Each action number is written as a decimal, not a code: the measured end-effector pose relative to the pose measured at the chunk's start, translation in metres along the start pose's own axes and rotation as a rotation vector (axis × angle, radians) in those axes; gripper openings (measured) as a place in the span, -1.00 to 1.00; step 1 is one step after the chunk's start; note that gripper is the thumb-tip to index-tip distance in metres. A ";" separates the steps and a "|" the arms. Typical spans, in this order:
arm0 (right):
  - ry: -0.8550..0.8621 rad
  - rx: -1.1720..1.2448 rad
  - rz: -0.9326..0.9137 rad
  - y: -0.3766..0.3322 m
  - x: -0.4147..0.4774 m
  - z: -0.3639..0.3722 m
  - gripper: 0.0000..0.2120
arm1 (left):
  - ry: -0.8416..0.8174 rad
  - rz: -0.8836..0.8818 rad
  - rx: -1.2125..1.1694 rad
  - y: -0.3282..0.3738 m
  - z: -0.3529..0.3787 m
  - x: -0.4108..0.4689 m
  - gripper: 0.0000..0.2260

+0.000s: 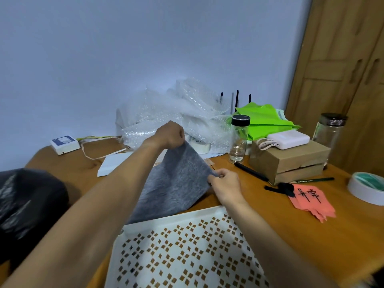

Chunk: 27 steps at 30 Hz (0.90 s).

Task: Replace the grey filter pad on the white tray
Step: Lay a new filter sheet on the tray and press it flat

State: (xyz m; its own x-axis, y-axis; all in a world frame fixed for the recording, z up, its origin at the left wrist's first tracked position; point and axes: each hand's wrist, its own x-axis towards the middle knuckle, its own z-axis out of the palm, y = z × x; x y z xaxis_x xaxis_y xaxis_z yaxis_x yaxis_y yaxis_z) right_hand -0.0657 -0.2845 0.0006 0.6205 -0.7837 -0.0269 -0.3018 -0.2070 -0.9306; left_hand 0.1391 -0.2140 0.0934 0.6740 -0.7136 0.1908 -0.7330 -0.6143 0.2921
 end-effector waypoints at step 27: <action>-0.104 -0.724 -0.358 -0.009 0.045 0.018 -0.76 | -0.028 -0.679 0.113 -0.096 0.025 -0.205 -0.38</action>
State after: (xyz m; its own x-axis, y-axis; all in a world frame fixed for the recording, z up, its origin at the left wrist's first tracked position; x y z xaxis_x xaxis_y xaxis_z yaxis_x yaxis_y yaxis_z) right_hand -0.0220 -0.3073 0.0017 0.8214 -0.5472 0.1607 -0.4434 -0.7900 -0.4235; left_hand 0.0687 -0.0176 0.0027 0.9859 -0.1655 -0.0249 -0.1549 -0.9588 0.2383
